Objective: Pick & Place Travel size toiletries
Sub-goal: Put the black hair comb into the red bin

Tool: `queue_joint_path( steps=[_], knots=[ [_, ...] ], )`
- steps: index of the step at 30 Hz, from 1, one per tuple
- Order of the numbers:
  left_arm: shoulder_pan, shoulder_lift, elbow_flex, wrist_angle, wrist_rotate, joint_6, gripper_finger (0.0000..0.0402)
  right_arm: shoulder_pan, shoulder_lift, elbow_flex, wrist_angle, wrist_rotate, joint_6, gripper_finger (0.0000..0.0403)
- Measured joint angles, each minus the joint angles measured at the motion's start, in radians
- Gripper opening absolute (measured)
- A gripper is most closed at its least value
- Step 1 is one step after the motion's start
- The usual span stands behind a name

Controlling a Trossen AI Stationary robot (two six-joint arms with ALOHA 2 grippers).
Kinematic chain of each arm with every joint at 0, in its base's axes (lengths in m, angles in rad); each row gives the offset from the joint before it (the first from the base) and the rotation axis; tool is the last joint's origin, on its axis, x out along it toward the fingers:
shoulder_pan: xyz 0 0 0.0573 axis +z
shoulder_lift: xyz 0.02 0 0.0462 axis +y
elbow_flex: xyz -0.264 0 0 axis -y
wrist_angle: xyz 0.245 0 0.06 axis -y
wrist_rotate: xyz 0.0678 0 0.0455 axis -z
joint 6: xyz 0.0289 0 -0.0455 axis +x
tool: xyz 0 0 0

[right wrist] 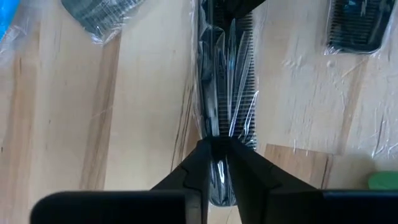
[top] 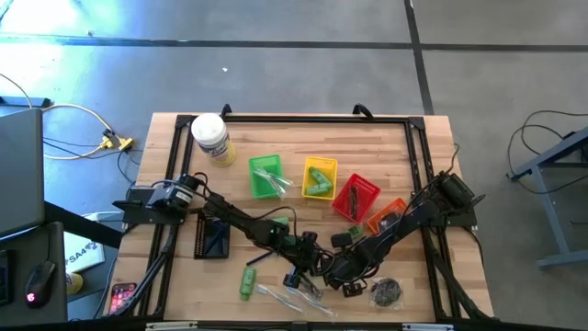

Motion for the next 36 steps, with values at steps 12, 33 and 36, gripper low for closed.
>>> queue_joint_path(
  steps=[12,33,36],
  knots=[
    [0.0,0.0,0.0,0.005,0.0,0.0,0.0,0.018,-0.038,-0.01,-0.012,0.053,0.001,0.0002],
    [0.0,-0.024,-0.001,-0.004,-0.011,0.042,0.0,0.058,-0.119,0.048,-0.122,0.126,0.011,0.0002],
    [0.0,-0.024,-0.001,-0.002,-0.012,0.043,0.0,0.058,-0.119,0.048,-0.108,0.129,0.008,0.0006]
  ],
)
